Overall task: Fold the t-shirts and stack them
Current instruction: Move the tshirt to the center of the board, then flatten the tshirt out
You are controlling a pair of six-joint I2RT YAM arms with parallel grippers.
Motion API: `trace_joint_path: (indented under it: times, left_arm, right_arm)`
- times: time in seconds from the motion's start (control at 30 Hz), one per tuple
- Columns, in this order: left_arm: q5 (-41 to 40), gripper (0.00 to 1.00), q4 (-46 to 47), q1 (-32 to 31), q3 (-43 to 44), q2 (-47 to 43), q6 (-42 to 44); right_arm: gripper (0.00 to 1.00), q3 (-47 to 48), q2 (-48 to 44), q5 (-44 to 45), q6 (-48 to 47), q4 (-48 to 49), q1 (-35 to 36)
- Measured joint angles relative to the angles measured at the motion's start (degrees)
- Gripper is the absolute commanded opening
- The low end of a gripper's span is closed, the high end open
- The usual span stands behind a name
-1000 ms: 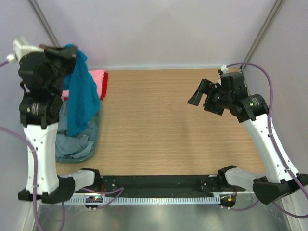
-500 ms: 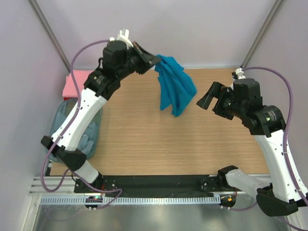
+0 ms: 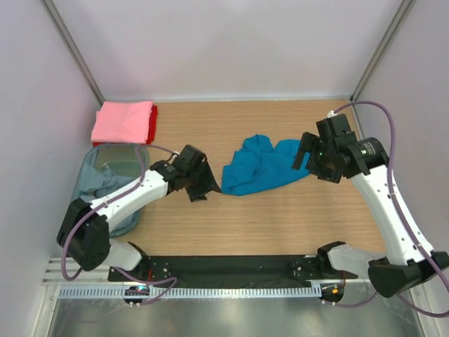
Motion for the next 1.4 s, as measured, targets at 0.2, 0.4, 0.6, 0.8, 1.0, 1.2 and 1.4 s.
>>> trace_joint_path:
  times: [0.2, 0.4, 0.6, 0.8, 1.0, 1.2, 1.4]
  left_arm:
    - [-0.3, 0.59, 1.9, -1.3, 14.0, 4.8, 11.1]
    - [-0.5, 0.59, 3.8, -8.1, 28.8, 21.9, 24.9]
    - [-2.8, 0.59, 1.0, -11.1, 38.8, 34.9, 31.3]
    - [-11.9, 0.35, -4.5, -11.0, 47.6, 43.8, 34.2]
    - [-18.7, 0.00, -8.8, -10.9, 48.6, 44.2, 36.2]
    - [-21.3, 0.00, -13.2, -10.5, 42.7, 33.1, 33.5]
    - [-18.2, 0.15, -9.8, -4.3, 25.0, 7.0, 29.7]
  right_arm:
    - [0.81, -1.3, 10.0, 0.0, 0.8, 4.1, -6.7]
    - [0.75, -1.9, 21.8, -0.9, 3.7, 7.9, -15.4]
    - [0.75, -4.0, 21.8, -2.8, 5.1, 8.8, -16.9]
    - [0.74, -7.5, 19.5, -4.7, 5.2, 9.2, -16.9]
    - [0.67, -8.9, 19.3, -6.8, 5.2, 9.9, -16.9]
    - [0.66, -8.3, 20.9, -7.2, 5.8, 10.8, -16.9]
    - [0.66, -8.0, 24.0, -7.5, 7.8, 12.7, -16.9]
